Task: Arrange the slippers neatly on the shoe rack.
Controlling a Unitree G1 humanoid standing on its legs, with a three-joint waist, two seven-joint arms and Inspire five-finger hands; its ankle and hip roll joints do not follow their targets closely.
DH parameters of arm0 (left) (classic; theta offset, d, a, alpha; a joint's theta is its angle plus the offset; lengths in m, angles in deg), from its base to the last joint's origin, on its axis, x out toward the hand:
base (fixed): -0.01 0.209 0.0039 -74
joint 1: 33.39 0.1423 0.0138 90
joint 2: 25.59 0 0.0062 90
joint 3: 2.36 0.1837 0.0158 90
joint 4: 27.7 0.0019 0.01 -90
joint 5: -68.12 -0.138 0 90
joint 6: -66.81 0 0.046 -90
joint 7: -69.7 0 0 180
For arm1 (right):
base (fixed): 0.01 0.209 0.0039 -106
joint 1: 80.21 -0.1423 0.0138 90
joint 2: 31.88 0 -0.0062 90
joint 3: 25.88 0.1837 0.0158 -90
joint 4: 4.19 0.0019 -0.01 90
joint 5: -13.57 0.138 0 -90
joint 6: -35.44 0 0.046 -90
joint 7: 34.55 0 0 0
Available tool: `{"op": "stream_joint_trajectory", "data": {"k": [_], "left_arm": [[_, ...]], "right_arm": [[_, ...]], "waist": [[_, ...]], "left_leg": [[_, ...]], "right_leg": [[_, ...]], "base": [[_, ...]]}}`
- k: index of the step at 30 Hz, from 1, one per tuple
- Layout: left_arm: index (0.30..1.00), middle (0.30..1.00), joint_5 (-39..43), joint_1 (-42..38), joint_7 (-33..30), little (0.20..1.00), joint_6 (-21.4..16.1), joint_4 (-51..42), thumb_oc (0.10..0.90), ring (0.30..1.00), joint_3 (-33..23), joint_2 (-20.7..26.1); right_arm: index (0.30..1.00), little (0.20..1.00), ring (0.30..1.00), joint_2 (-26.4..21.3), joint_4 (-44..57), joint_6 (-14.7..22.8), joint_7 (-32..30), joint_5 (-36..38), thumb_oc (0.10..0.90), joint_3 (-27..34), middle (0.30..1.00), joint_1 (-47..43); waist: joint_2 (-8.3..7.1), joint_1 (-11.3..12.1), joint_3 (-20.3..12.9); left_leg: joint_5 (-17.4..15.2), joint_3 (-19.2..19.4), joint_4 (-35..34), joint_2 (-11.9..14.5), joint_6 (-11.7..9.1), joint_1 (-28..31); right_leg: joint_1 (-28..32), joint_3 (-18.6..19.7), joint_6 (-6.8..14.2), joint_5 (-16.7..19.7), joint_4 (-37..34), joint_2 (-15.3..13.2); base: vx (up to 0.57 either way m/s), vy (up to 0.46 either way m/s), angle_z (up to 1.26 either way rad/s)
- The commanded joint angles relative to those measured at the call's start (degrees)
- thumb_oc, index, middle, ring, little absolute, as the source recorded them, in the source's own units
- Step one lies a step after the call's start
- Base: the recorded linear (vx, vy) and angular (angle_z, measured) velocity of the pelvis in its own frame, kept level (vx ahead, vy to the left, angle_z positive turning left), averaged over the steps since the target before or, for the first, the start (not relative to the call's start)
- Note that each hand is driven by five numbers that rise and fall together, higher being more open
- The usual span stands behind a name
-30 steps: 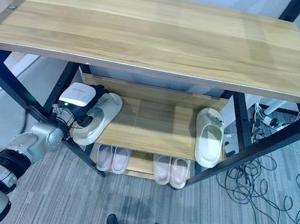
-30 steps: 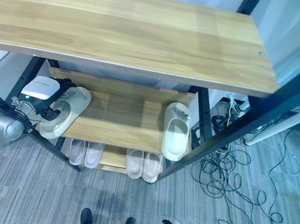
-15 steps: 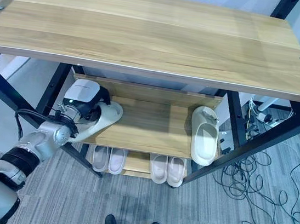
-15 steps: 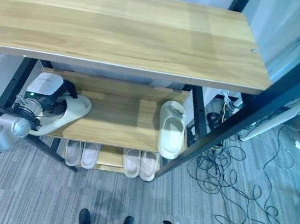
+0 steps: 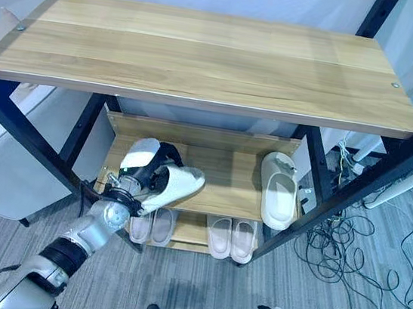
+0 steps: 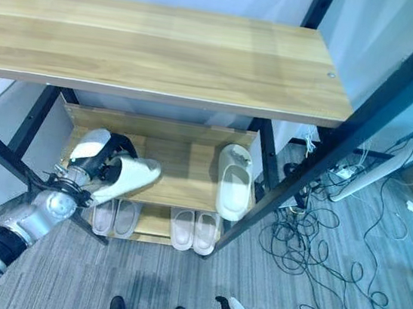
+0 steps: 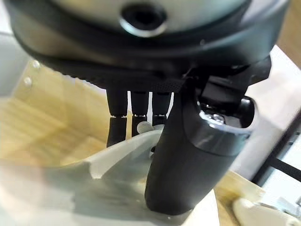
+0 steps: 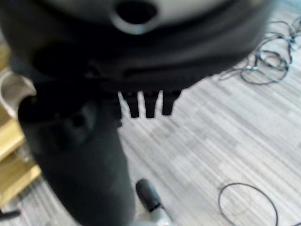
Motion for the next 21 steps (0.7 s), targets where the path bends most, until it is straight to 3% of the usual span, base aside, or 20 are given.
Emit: {"op": "stream_joint_trajectory", "data": {"k": [1, 10, 21], "left_arm": [[0.3, 0.3, 4.52, -3.92, -4.2, 0.3, -2.95, -3.14, 0.4, 0.3, -6.02, -4.12], [0.3, 0.3, 5.37, -6.28, -5.0, 0.3, -2.09, -2.18, 0.4, 0.3, -3.12, -8.0], [0.3, 0.3, 5.5, -19.14, -7.42, 0.3, -0.46, 8.95, 0.4, 0.3, 2.65, -10.31]], "right_arm": [[0.9, 0.9, 0.9, -2.19, -0.75, -0.62, -2.37, 1.79, 0.8, 0.08, 0.9, 0.61], [0.9, 0.9, 0.9, -2.36, -1.46, -1.02, -3.39, 3.85, 0.8, 1.09, 0.9, -0.13], [0.9, 0.9, 0.9, -2.91, -3.26, -1.19, -4.32, 5.87, 0.8, 0.94, 0.9, -0.16]], "waist": [[0.83, 0.63, -4.12], [2.76, -0.14, -4.23], [5.72, -1.7, -3.98]], "left_leg": [[-1.62, -0.81, 0.08, 1.0, -4.12, -0.05], [-1.57, 0.04, 0.08, 1.42, -4.19, 1.32], [-1.0, 0.47, 0.08, 1.83, -4.41, 1.13]], "right_leg": [[-3.15, -3.22, 7.3, 1.39, 0.33, -4.52], [-2.15, -2.75, 7.26, 1.08, 0.33, -4.28], [-2.59, -2.61, 7.32, 0.73, 0.33, -4.0]], "base": [[0.01, -0.061, -0.15], [0.01, -0.042, -0.07], [0.0, -0.018, -0.04]]}}
